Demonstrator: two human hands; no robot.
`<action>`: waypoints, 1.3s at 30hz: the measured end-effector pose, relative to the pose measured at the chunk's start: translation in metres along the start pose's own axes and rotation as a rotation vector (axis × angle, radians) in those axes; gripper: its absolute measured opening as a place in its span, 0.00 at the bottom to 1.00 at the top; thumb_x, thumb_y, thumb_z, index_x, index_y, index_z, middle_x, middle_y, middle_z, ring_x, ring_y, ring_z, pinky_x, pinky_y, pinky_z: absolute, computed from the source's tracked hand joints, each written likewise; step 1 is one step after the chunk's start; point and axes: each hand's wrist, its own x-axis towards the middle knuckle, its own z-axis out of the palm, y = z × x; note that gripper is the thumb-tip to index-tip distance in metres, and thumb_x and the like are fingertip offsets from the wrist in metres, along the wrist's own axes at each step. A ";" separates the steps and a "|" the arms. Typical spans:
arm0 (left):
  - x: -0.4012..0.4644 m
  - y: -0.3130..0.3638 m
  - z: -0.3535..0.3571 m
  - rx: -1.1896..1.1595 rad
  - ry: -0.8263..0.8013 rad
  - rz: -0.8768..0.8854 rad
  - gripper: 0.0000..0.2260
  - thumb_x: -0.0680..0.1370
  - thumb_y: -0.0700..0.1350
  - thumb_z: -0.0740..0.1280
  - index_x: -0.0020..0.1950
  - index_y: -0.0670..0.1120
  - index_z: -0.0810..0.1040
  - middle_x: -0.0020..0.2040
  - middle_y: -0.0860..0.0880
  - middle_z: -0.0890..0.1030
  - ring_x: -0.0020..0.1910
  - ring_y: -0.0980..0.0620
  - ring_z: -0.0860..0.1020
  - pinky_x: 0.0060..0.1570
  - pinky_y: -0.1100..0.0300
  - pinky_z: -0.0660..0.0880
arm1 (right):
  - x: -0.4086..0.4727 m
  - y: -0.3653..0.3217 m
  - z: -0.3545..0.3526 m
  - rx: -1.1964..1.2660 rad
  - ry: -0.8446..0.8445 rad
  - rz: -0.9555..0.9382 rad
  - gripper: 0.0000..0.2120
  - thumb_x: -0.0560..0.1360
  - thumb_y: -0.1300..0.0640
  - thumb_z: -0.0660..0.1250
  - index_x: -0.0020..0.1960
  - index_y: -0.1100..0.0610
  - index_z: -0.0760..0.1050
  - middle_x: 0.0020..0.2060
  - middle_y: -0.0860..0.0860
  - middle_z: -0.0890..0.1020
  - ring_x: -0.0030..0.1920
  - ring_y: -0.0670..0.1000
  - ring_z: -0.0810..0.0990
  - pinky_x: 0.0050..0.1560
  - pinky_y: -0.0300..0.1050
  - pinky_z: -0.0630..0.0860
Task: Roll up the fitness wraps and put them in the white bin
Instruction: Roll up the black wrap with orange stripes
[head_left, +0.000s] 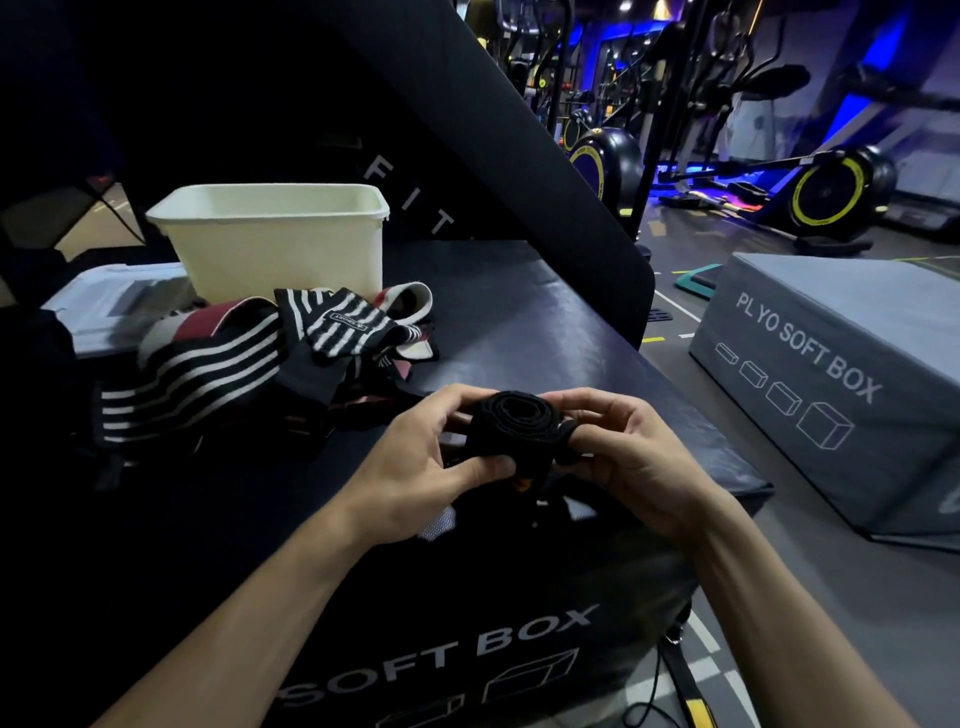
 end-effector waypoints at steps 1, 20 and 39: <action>0.000 0.000 -0.001 0.005 0.025 -0.006 0.21 0.71 0.49 0.79 0.63 0.52 0.80 0.55 0.56 0.84 0.57 0.55 0.82 0.59 0.61 0.77 | 0.000 0.000 0.001 0.004 -0.009 -0.004 0.17 0.69 0.67 0.67 0.56 0.59 0.85 0.52 0.64 0.84 0.49 0.58 0.81 0.55 0.55 0.78; 0.003 0.010 0.012 0.110 0.146 -0.078 0.29 0.65 0.51 0.84 0.62 0.55 0.76 0.54 0.58 0.83 0.56 0.62 0.80 0.56 0.67 0.74 | 0.014 0.005 0.007 -0.143 0.111 -0.141 0.09 0.73 0.67 0.69 0.50 0.59 0.85 0.46 0.61 0.87 0.47 0.54 0.84 0.48 0.45 0.81; 0.012 0.014 0.008 0.282 0.155 -0.051 0.22 0.64 0.57 0.77 0.55 0.55 0.79 0.49 0.59 0.83 0.50 0.61 0.81 0.54 0.56 0.78 | 0.031 -0.015 0.016 0.129 0.359 0.174 0.08 0.77 0.60 0.71 0.56 0.58 0.82 0.36 0.51 0.85 0.29 0.44 0.81 0.25 0.33 0.71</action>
